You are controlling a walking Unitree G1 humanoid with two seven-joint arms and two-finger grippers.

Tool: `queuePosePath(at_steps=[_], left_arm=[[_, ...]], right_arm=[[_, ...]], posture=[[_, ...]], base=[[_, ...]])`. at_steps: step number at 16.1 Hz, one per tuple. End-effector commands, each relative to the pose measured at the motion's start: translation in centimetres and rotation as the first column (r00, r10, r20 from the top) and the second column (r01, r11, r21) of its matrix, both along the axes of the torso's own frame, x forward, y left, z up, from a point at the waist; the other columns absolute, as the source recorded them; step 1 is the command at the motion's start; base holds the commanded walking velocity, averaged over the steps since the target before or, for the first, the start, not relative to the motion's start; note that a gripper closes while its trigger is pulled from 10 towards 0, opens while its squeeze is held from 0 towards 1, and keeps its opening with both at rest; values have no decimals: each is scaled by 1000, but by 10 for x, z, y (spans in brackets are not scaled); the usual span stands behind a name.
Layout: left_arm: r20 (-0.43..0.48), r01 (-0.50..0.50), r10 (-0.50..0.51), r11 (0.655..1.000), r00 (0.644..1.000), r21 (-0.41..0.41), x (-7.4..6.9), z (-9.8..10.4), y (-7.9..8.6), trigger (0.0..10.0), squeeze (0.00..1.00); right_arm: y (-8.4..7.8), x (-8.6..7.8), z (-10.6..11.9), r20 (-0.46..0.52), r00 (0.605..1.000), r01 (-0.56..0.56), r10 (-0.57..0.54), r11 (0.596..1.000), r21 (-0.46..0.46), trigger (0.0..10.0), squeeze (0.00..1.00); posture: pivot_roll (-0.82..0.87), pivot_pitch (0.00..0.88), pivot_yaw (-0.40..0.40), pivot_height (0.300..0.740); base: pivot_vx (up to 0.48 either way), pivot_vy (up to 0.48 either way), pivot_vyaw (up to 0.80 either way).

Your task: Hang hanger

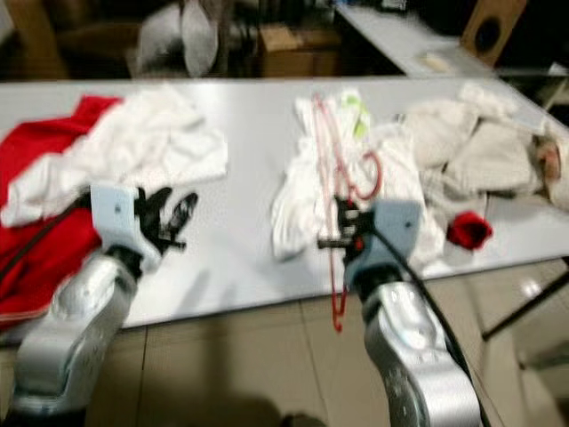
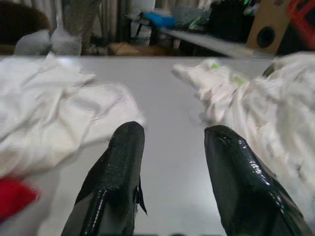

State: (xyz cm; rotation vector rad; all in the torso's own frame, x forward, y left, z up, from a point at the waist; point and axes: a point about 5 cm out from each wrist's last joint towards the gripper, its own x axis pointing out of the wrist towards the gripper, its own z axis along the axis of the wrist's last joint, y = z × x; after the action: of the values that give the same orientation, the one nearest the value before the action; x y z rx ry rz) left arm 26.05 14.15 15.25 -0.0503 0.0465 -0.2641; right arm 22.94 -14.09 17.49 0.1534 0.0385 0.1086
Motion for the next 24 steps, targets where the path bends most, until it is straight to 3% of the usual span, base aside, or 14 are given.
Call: queuePosePath(at_steps=[1, 2, 4, 7, 15, 16, 17, 18, 24], left_arm=[[-12, 12, -11, 1000, 1000, 29, -3, -3, -1, 10000, 0], [-7, 17, -17, 1000, 1000, 1, 0, 0, -4, 10000, 0], [12, -1, 1, 1000, 1000, 31, 5, 2, -3, 10000, 0], [2, -30, 30, 999, 1000, 21, -1, 1, 6, 10000, 0], [21, -44, 43, 998, 999, 40, 2, 5, 3, 10000, 0], [0, -34, 34, 999, 999, -5, 3, 4, 1, 10000, 0], [-17, -23, 22, 999, 1000, -32, 3, 4, 0, 10000, 59], [-30, -1, 0, 999, 1000, -50, 3, 5, -2, 10000, 1000], [6, 39, -39, 999, 999, 24, 3, 8, -3, 10000, 1000]], right_arm=[[-4, 1, 2, 15, 999, 37, -37, 999, 7, 10000, 0], [-8, 4, 1, 3, 997, 80, -80, 996, -44, 10000, 0], [-9, 6, -7, -52, 999, 1, -3, 999, -39, 10000, 0], [-9, 13, 0, -29, 995, -94, 90, 982, -163, 10000, 0], [-11, 13, -2, -42, 997, -79, 72, 978, -195, 10000, 0], [-13, 11, -4, -50, 998, -56, 47, 979, -194, 10000, 0], [-14, 10, -5, -53, 998, -45, 35, 980, -193, 10000, 0], [-14, 10, -6, -55, 998, -30, 20, 981, -192, 10000, 0], [-10, 10, -5, -38, 999, -29, 23, 986, -162, 10000, 0]], posture=[[41, 0, -10, 740], [44, 0, -10, 740], [58, 0, -27, 740], [59, 0, -46, 740], [65, 0, -47, 740], [63, 0, -45, 740], [62, 0, -43, 740], [63, 0, -41, 740], [66, 0, -38, 740]], base=[[0, 0, 0], [0, 0, 0], [0, 0, 0], [0, 0, 0], [0, 0, -200], [0, 0, -750], [0, 0, -400], [0, 0, 0], [0, 0, 0]])
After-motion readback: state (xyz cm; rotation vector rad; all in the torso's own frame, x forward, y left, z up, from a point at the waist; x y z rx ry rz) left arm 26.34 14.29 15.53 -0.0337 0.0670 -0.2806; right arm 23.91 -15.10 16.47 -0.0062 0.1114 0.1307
